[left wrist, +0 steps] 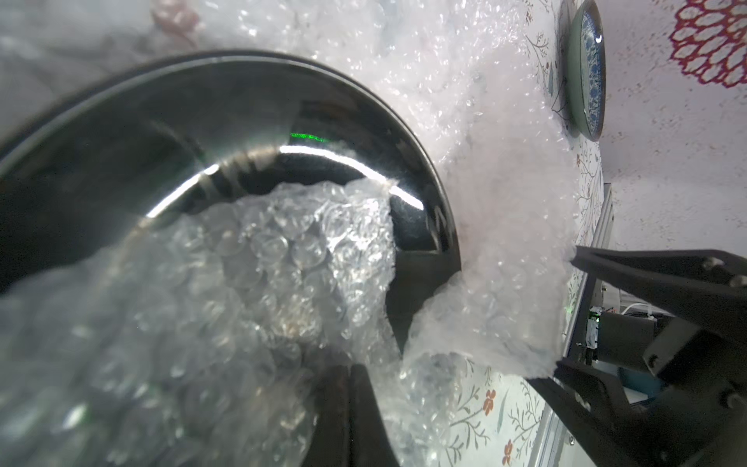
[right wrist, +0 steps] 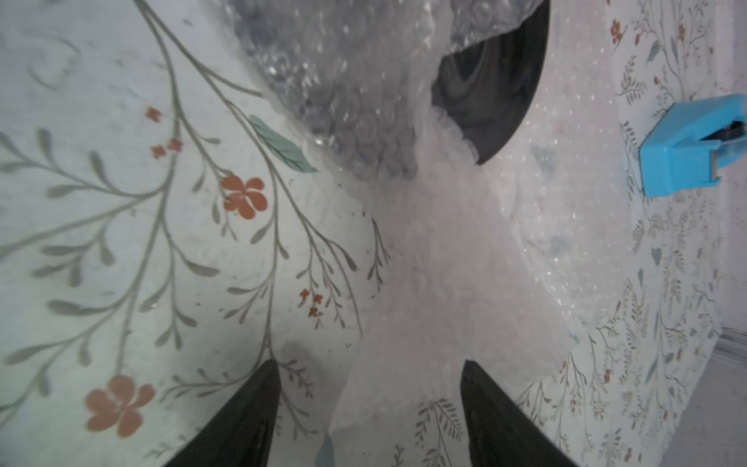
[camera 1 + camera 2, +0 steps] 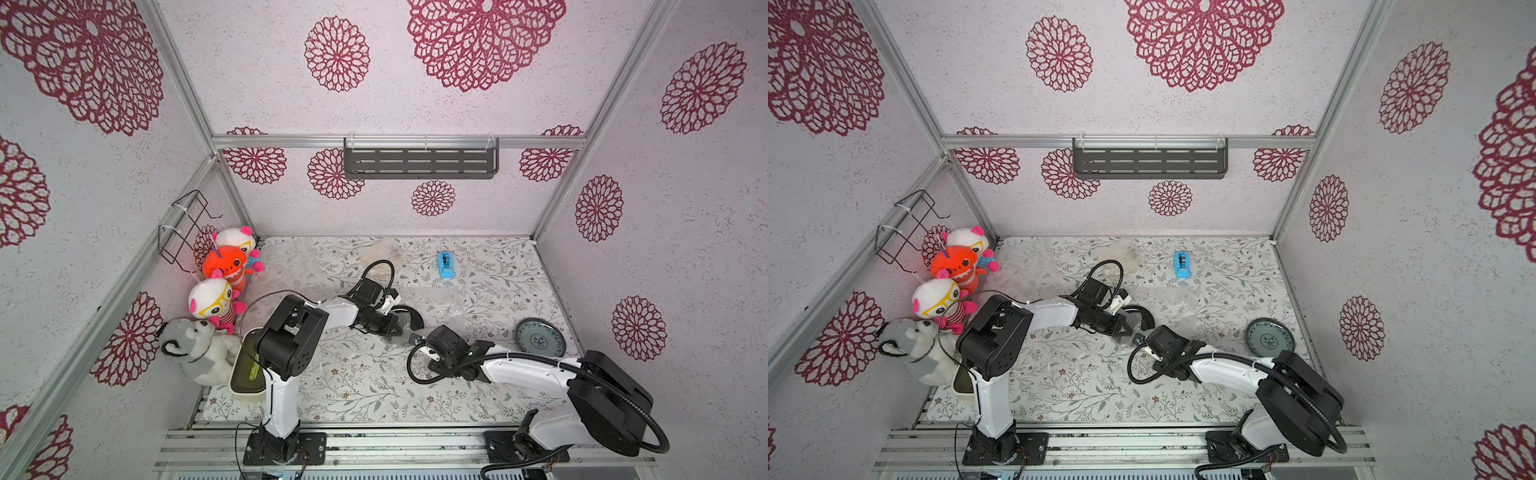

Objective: Wrap dinner plates in bubble wrap
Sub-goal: Wrap the plate in the bubble wrap.

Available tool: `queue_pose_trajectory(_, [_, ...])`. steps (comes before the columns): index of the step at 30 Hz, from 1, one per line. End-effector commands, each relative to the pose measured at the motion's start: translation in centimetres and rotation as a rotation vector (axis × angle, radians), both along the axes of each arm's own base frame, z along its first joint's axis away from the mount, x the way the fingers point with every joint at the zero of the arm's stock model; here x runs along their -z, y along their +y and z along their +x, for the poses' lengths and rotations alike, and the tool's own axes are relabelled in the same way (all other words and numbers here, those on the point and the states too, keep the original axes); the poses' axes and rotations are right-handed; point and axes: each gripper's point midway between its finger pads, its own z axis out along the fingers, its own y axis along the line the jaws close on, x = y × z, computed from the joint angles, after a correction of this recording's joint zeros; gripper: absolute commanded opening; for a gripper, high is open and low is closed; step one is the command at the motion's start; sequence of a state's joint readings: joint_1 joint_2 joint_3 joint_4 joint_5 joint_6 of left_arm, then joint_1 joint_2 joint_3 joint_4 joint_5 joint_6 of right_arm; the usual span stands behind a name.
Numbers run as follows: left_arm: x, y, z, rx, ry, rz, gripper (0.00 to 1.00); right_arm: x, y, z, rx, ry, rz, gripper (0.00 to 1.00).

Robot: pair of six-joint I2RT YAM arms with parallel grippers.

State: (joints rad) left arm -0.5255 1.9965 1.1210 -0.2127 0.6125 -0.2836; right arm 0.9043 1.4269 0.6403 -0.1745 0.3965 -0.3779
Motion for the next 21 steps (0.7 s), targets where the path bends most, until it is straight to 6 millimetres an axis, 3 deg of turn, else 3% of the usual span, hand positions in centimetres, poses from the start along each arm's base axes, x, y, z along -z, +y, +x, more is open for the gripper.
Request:
queue_pose_trajectory(1, [3.9,2.2,-1.7,-0.011,0.072,0.118,0.00,-0.6,0.0,1.5,0.007,-0.122,-0.048,0.68])
queue_pose_trajectory(4, [3.9,2.2,-1.6,-0.014,0.074,0.113,0.00,0.1,-0.9,2.2,0.032,-0.179,-0.113,0.56])
queue_pose_trajectory(8, [3.8,2.3,-1.6,-0.012,0.071,0.114,0.00,-0.5,-1.6,2.9,0.044,-0.202,-0.180,0.19])
queue_pose_trajectory(11, [4.1,2.6,-1.6,-0.011,0.072,0.133,0.00,-2.1,-1.5,3.0,0.006,-0.150,-0.144,0.00])
queue_pose_trajectory(15, [4.2,2.8,-1.6,-0.006,0.069,0.142,0.00,-2.8,-1.2,3.3,-0.102,0.054,-0.098,0.00])
queue_pose_trajectory(21, [4.2,2.7,-1.4,-0.007,0.070,0.139,0.00,-1.0,-3.1,6.0,-0.122,0.455,-0.139,0.00])
